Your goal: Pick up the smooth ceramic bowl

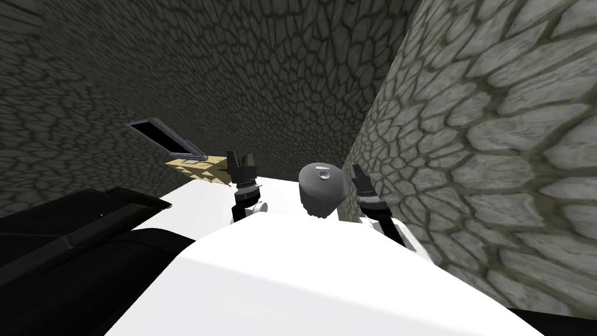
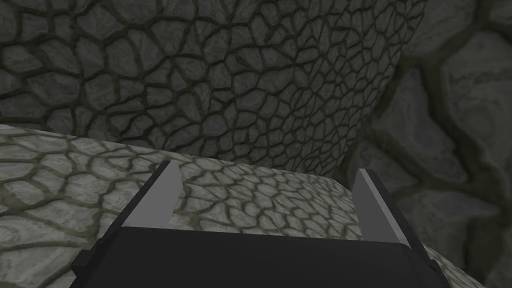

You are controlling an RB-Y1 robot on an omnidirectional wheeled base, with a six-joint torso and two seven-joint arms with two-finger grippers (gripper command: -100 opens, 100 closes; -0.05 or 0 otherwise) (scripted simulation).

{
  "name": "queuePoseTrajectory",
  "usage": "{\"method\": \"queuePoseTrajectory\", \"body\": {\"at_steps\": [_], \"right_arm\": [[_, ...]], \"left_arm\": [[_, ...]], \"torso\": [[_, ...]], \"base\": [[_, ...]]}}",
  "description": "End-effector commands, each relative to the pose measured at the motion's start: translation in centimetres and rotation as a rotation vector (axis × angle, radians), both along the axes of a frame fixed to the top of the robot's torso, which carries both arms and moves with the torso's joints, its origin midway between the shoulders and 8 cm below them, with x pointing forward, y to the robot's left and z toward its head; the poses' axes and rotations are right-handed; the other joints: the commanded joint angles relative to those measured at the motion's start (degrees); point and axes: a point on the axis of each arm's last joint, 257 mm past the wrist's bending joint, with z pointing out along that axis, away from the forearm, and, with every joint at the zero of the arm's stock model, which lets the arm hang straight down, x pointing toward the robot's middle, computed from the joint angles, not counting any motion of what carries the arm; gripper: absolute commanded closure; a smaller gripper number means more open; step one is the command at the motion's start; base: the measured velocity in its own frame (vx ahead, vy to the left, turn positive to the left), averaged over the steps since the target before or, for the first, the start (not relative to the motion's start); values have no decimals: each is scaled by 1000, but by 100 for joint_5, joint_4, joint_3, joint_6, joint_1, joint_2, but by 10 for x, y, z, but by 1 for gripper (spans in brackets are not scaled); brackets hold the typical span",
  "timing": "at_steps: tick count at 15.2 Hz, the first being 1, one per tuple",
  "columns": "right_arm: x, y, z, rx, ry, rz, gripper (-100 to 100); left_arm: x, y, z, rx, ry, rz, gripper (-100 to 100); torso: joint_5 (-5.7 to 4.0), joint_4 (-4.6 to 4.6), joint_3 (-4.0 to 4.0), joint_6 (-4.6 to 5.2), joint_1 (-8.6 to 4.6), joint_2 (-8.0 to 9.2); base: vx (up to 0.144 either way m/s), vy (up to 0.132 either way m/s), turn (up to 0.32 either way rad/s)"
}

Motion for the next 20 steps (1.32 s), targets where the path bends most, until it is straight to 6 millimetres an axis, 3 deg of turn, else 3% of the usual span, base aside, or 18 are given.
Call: {"method": "queuePoseTrajectory", "body": {"at_steps": [1, 4, 9, 11, 12, 14, 20], "right_arm": [[8, -1, -27, -61, 62, 5, -100], [13, -4, -53, -127, 122, 13, -100], [20, -17, -122, -285, 267, 20, -100], [20, -22, -130, -303, 284, 20, -100], [19, -28, -150, -360, 327, 23, -100], [19, -32, -156, -367, 341, 20, -100], [8, -74, -232, -569, 510, 15, -100]], "left_arm": [[0, 0, 0, 0, 0, 0, 0], [0, 0, 0, 0, 0, 0, 0], [0, 0, 0, 0, 0, 0, 0], [0, 0, 0, 0, 0, 0, 0], [0, 0, 0, 0, 0, 0, 0], [0, 0, 0, 0, 0, 0, 0], [0, 0, 0, 0, 0, 0, 0]], "torso": [[0, 0, 0, 0, 0, 0], [0, 0, 0, -2, 2, 0], [1, 0, 0, 0, 4, 1], [2, -1, -1, 0, 7, -2], [0, 0, -1, 3, -4, -1], [0, 0, 0, 1, -5, 0], [2, -1, -4, -3, 7, -7]], "base": [[-9, 118, 179], [-14, 106, 195], [-7, 116, 221], [5, 97, 127], [8, 92, 172], [3, 73, 123], [19, 108, 227]]}}
